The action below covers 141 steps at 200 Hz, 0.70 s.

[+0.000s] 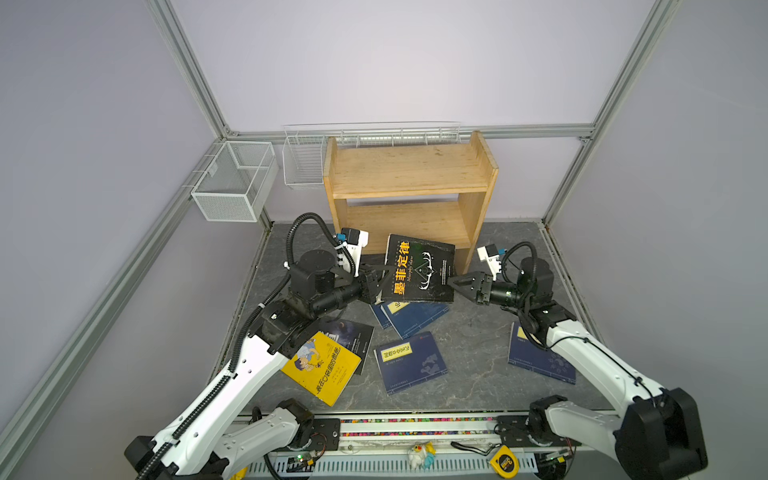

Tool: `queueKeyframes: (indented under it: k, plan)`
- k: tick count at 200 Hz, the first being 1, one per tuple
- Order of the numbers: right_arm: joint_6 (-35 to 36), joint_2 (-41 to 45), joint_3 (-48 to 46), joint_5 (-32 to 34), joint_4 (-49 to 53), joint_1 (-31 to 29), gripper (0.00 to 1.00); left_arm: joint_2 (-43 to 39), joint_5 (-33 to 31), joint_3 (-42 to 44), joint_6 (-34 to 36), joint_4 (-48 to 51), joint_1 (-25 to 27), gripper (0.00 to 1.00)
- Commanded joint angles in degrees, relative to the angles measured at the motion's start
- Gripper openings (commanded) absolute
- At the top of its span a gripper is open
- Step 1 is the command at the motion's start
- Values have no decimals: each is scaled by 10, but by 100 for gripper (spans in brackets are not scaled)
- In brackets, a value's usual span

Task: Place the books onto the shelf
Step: 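Lift the black book upright with both grippers toward the bookshelf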

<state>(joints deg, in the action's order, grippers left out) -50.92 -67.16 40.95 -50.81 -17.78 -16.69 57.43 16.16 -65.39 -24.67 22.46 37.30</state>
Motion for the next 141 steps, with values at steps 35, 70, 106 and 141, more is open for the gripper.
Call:
queueKeyframes:
  k: [35, 70, 106, 141]
  plan:
    - [-128, -42, -36, -35, -265, -16, 96, -9, 102, -23, -36, -105, -63, 0]
    - [-141, -64, -40, -36, -298, -19, 90, -8, 161, -8, -84, -156, -94, 0]
    - [-184, -97, -43, -33, -369, -20, 74, -6, 180, -5, -94, -162, -106, 0]
    - [-346, -189, -55, -32, -635, -20, 50, 3, 189, -2, -99, -164, -117, 0]
